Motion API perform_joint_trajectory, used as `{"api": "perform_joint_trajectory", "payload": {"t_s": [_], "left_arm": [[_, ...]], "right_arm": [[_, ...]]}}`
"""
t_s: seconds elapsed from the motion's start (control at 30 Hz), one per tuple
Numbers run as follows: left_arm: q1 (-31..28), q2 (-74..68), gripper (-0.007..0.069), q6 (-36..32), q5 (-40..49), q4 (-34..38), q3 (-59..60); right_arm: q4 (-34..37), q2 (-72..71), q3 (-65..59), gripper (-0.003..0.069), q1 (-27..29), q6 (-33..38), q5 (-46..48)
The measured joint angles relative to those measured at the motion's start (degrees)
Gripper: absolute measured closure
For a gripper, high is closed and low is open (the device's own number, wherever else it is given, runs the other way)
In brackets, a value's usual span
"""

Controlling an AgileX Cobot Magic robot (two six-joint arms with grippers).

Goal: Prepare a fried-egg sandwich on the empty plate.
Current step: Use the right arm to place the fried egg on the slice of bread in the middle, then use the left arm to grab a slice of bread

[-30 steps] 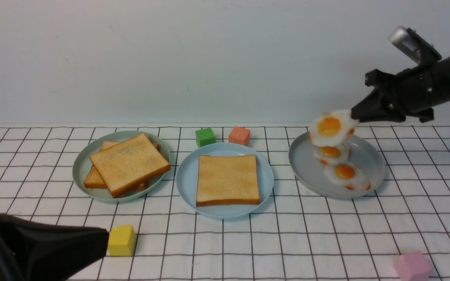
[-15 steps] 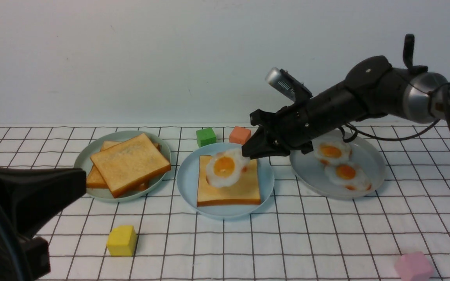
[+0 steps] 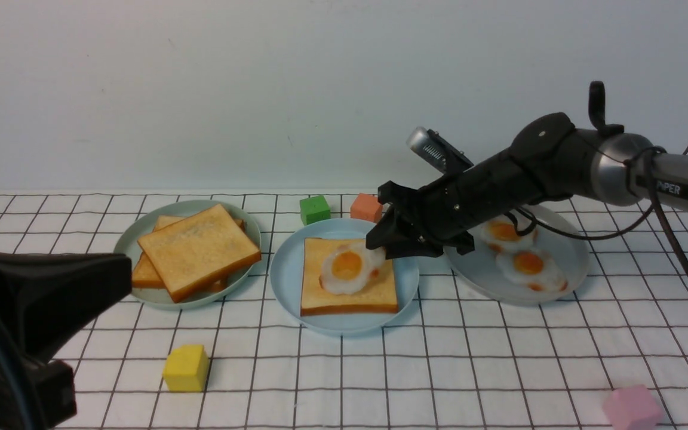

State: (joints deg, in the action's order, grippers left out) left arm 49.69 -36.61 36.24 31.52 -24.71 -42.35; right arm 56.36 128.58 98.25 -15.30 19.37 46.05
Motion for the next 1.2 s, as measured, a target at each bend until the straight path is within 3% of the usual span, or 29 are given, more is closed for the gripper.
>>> {"api": "perform_joint_trajectory", "payload": {"t_s": [0.1,0.17,0.33,0.43,0.5,0.53,0.63,0.7,0.8,1.03,1.1,1.2], "left_arm": [[0.0,0.0,0.0621,0.0,0.0,0.0,0.0],[0.0,0.0,0.062,0.1,0.4,0.1,0.0],[0.0,-1.9,0.0619,0.1,2.4,0.3,0.0],[0.0,-6.4,0.0618,0.1,3.3,0.3,0.0],[0.0,-12.6,0.0618,0.1,3.5,-0.2,-0.8],[0.0,-13.7,0.062,0.1,3.6,-0.2,-1.1],[-1.3,-23.3,0.0638,-0.9,4.5,0.2,-4.4],[-2.6,-26.3,0.0638,-2.4,4.5,1.4,-5.8],[-12.7,-34.0,0.0638,-15.6,4.6,11.6,-10.6],[-32.4,-46.4,0.0638,-46.0,4.9,34.1,-19.6],[-34.8,-50.2,0.0638,-51.7,5.6,36.2,-22.7],[-35.1,-55.5,0.0638,-55.2,6.8,34.9,-26.3]], "right_arm": [[-0.9,-1.3,0.1,0.0183,0.1,0.0,0.6],[-2.7,-3.1,0.1,0.0151,0.6,0.0,2.0],[-10.6,-9.9,0.1,0.0151,2.2,-1.2,7.1],[-18.3,-16.2,0.1,0.0215,3.2,-3.7,13.5],[-25.8,-23.0,0.1,0.0313,3.3,-6.3,21.1],[-26.3,-23.5,0.1,0.033,3.3,-6.7,21.5],[-33.9,-32.8,-1.9,0.0484,2.1,-10.5,24.1],[-35.3,-35.6,-3.0,0.0518,1.6,-11.2,24.3],[-37.6,-46.9,-9.0,0.0585,-0.5,-12.5,24.8],[-37.7,-68.2,-25.1,0.0596,-5.9,-10.1,22.1],[-37.7,-73.9,-29.7,0.0597,-7.1,-8.4,19.7],[-37.7,-79.8,-35.1,0.0617,-7.9,-5.5,16.1]]}}
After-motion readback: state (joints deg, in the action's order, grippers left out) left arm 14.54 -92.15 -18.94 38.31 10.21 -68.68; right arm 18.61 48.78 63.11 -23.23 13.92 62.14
